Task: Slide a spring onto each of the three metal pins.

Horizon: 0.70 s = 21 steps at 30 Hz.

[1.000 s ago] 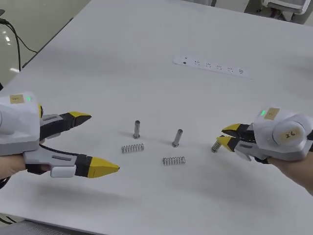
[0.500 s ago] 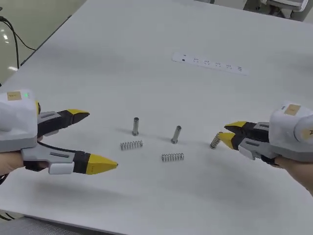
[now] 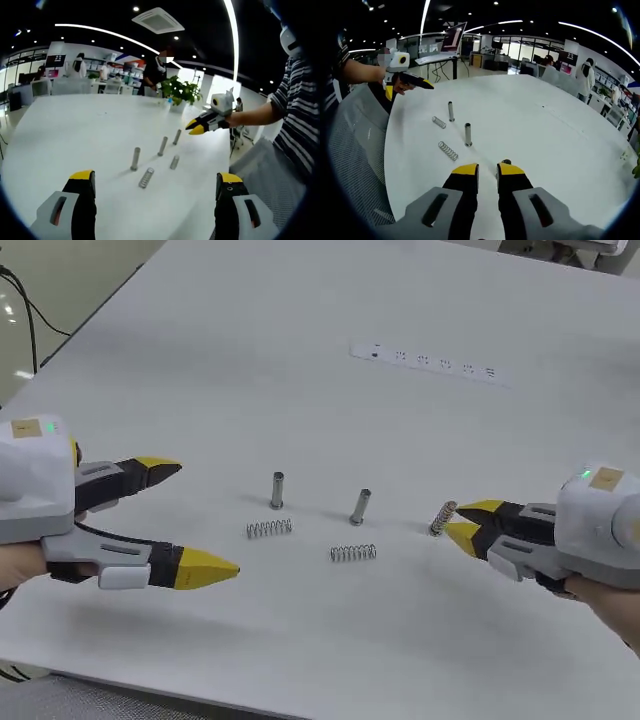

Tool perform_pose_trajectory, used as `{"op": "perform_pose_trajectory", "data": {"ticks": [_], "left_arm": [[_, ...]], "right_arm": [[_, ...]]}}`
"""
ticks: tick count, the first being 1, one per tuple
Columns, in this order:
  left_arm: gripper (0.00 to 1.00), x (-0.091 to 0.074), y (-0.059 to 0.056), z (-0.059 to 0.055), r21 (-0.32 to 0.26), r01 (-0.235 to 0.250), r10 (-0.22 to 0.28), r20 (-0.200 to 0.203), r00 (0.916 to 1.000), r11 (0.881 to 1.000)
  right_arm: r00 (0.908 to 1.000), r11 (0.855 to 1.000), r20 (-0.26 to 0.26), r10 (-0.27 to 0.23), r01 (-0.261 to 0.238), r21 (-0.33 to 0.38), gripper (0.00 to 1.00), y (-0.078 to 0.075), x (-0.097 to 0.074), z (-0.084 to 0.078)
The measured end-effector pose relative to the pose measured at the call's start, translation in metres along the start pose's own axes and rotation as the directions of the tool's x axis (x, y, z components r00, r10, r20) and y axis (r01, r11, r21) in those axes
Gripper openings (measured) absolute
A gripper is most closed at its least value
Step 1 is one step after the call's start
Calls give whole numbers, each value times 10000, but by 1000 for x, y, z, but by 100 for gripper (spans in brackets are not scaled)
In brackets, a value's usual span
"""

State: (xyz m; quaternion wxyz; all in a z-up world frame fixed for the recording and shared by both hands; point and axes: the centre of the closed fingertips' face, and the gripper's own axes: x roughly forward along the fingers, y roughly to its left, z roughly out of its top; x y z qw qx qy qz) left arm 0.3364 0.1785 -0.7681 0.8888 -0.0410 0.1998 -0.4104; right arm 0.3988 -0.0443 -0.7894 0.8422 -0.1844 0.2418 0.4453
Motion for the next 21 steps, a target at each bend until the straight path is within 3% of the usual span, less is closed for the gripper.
{"op": "perform_pose_trajectory", "data": {"ticks": [14, 21], "left_arm": [[97, 0, -1, -2, -38, 43, -43, -59, 10000, 10000], [97, 0, -2, -2, -23, 86, -86, -88, 9999, 10000]], "right_arm": [[9990, 9994, -285, 356, -354, 48, 12, 11, 3, -13], [9947, 9926, -527, 878, -918, -797, 12, 27, 10, -7]]}}
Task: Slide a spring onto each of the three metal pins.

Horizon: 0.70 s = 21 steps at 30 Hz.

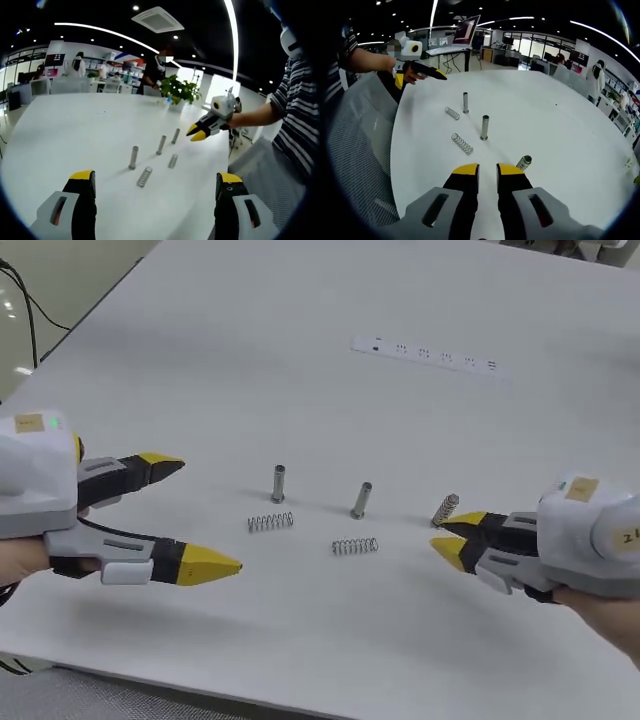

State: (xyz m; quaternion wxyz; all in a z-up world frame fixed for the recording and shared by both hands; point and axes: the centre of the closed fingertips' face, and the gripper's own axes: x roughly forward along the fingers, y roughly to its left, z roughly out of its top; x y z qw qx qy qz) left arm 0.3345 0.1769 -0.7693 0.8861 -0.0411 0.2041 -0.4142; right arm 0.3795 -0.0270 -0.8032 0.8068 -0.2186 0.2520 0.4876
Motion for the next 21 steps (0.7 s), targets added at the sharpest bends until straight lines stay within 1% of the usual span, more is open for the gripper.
{"op": "perform_pose_trajectory", "data": {"ticks": [1, 4, 5, 7, 11, 15, 16, 20, 21], "left_arm": [[97, 0, 0, 0, -2, 12, -12, -3, 10000, 10000], [97, 1, -1, -1, -16, 23, -23, -51, 10000, 10000], [97, 1, -1, -1, 2, 32, -32, -53, 10000, 10000], [97, 1, -1, -1, -8, 43, -43, -34, 10000, 10000], [97, 0, -1, 0, -10, 33, -33, -19, 10000, 10000], [97, 0, -1, -1, 4, 42, -42, -28, 10000, 10000], [97, -1, -1, -1, 0, 41, -41, -52, 10000, 10000], [97, -1, -1, -2, -27, 41, -41, -94, 9999, 10000], [97, -1, -1, -2, 2, 35, -35, -78, 10000, 10000]], "right_arm": [[9999, 9995, -122, 115, -118, -284, 12, 2, 2, 1], [9994, 9967, -237, 241, -259, -772, 10, 6, 5, 5], [9989, 9929, -307, 366, -398, -1119, 10, 8, 7, 7], [9979, 9903, -331, 555, -592, -1261, 10, 12, 10, 12], [9934, 9751, -630, 962, -1068, -1943, 11, 21, 17, 16], [9871, 9529, -1003, 1251, -1477, -2647, 11, 28, 23, 18], [9838, 9446, -1131, 1394, -1664, -2828, 11, 31, 25, 19], [9765, 9212, -1506, 1541, -1971, -3355, 14, 35, 31, 20], [9728, 9088, -1626, 1652, -2142, -3581, 14, 37, 32, 21]]}}
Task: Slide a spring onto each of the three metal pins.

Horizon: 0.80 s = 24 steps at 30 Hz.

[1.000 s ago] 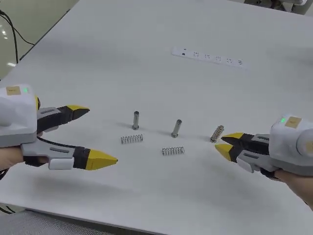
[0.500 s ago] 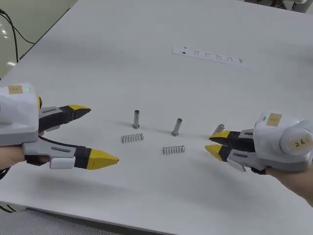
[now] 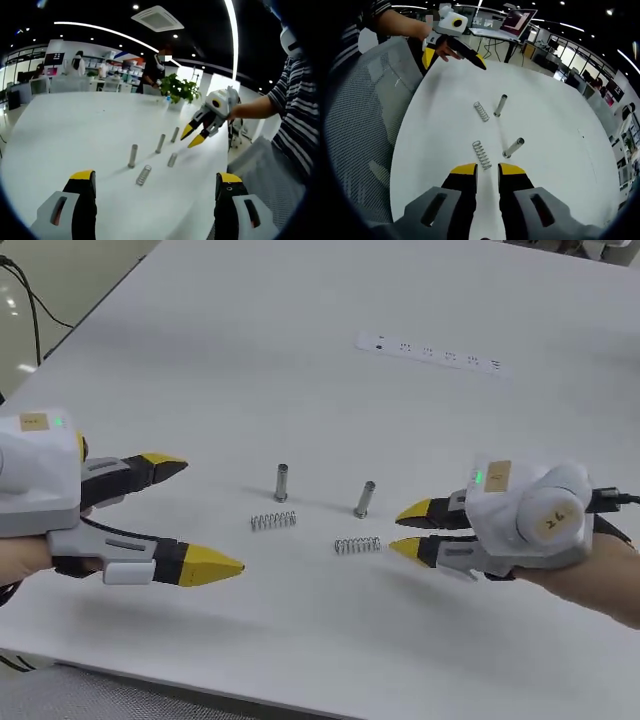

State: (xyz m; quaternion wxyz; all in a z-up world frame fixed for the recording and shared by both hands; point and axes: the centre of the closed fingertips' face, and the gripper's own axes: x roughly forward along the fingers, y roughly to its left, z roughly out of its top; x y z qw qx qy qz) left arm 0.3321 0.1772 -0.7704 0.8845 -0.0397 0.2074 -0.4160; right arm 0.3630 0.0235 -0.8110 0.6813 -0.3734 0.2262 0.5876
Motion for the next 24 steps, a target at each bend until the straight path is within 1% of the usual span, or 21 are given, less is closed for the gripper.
{"op": "perform_pose_trajectory", "data": {"ticks": [2, 3, 5, 8, 10, 12, 16, 20, 24], "left_arm": [[97, 0, 0, 0, 1, 10, -10, 6, 10000, 10000], [96, 0, 0, 1, 11, 11, -11, 22, 10000, 10000], [96, 0, 0, 1, 27, 6, -6, 10, 10000, 10000], [96, 0, 0, -1, 61, -3, 3, -66, 10000, 10000], [96, 0, -1, -1, 63, 6, -6, -75, 10000, 10000], [96, 0, -1, -1, 65, -5, 6, -90, 10000, 10000], [96, -2, 0, -2, 53, -38, 38, -97, 9999, 10000], [96, -2, 1, -2, 45, -71, 71, -99, 9999, 10000], [96, -2, 0, -3, 47, -55, 56, -114, 9999, 10000]], "right_arm": [[9995, 9985, -251, 192, -205, -510, 14, 1, 4, 1], [9992, 9977, -304, 246, -264, -630, 14, 2, 4, 1], [9976, 9942, -485, 503, -547, -926, 13, 5, 8, 3], [9945, 9867, -762, 715, -817, -1408, 14, 6, 15, 4], [9929, 9820, -911, 765, -908, -1656, 13, 5, 19, 3], [9919, 9809, -1025, 752, -921, -1712, 13, 3, 23, 3], [9893, 9771, -1134, 921, -1117, -1813, 13, 3, 30, 1], [9838, 9740, -1428, 1083, -1337, -1827, 12, 3, 36, -8], [9804, 9719, -1547, 1217, -1493, -1818, 12, 4, 40, -12]]}}
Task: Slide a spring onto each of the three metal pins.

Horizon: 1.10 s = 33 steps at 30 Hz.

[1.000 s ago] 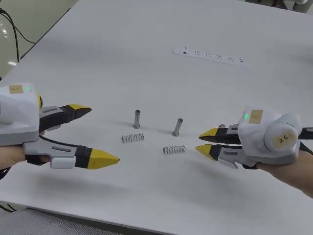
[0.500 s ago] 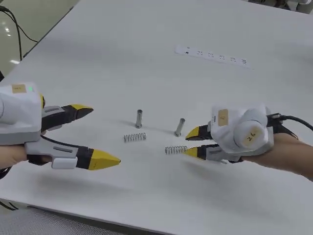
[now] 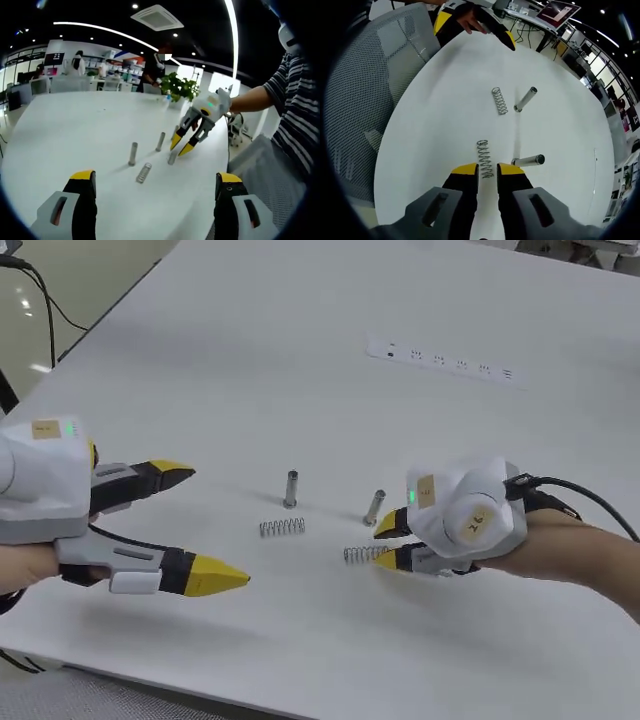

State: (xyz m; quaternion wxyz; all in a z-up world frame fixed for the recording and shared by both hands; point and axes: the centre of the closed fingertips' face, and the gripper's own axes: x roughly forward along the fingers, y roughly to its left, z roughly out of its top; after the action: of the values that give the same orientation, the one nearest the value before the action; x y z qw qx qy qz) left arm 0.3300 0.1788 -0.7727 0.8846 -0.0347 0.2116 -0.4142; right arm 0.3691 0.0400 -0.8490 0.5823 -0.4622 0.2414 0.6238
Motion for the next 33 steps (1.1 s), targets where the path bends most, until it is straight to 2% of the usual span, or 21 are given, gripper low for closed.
{"op": "perform_pose_trajectory", "data": {"ticks": [6, 13, 17, 21, 27, 33], "left_arm": [[96, 0, 0, -1, -16, 9, -9, -15, 10000, 10000], [96, -2, 0, -2, -40, -56, 56, -6, 10000, 10000], [96, -2, -1, -6, -31, -43, 43, -117, 9999, 10000], [96, -1, -5, -5, 2, 60, -60, -138, 9999, 10000], [95, 2, -10, -4, 295, 215, -205, -349, 9992, 9993], [93, 6, -21, -6, 585, 584, -545, -650, 9964, 9966]], "right_arm": [[9998, 9998, -9, 176, -176, -123, 10, 1, 4, 1], [9989, 9990, -169, 431, -430, 76, 8, 6, 9, -6], [9993, 9992, 21, 371, -371, 157, 8, 5, 8, -4], [9997, 9988, 71, 245, -248, 424, 8, 5, 8, -5], [9998, 9987, 216, -40, 29, 514, 8, 4, -4, -3], [9985, 9973, 470, -283, 250, 695, 8, 4, -19, 2]]}}
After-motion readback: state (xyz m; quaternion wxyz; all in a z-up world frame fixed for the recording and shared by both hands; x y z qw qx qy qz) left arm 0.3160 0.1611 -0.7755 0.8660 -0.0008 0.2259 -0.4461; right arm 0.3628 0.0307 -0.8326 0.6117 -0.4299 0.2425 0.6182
